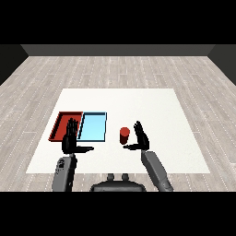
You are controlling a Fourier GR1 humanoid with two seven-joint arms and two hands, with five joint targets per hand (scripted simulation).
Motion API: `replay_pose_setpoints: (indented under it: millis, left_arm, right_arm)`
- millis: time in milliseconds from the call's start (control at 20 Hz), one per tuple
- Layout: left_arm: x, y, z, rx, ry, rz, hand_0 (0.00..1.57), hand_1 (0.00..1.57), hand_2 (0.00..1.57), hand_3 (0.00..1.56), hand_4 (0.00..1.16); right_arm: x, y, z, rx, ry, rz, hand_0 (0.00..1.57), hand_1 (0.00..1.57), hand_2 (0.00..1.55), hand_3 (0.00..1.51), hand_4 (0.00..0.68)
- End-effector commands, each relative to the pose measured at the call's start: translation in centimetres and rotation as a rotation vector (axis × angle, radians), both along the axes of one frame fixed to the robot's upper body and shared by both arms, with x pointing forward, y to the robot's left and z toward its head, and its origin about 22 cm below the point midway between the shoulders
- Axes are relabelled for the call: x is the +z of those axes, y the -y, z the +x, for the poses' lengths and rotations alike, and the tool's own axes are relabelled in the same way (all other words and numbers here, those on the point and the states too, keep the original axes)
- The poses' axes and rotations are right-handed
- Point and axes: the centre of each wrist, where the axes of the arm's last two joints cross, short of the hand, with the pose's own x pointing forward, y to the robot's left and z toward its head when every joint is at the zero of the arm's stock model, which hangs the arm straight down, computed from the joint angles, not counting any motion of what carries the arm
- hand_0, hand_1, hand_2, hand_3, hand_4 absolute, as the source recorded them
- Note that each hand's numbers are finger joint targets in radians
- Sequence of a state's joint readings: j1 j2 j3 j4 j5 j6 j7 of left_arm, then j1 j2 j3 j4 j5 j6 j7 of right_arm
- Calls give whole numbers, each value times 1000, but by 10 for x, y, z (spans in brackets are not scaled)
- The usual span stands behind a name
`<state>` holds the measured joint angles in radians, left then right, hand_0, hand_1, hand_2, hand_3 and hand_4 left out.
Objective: Pick the red can and put it in the red box
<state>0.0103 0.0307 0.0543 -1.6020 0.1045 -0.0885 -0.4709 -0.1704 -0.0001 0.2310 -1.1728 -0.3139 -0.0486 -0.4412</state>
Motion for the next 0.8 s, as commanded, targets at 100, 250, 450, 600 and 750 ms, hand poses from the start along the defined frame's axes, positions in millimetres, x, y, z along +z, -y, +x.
replay_pose_setpoints:
  millis: [100,250,450,600,750]
  left_arm:
    - [3,1,-6,-3,-12,-4,0,0,0,0,0]
    - [2,-13,6,-24,8,-10,0,0,0,0,0]
    - [20,-11,-1,4,18,-12,0,0,0,0,0]
    - [4,5,-6,-10,19,-1,0,0,0,0,0]
    - [-1,1,7,-12,21,-21,0,0,0,0,0]
  right_arm:
    - [-6,2,2,14,-19,31,0,0,0,0,0]
    - [-6,-15,-2,13,-40,22,0,0,0,0,0]
    - [-4,-20,26,27,-39,14,0,0,0,0,0]
    - [-1,-23,33,18,-61,-8,0,0,0,0,0]
    - [-9,-39,17,-6,-64,-22,0,0,0,0,0]
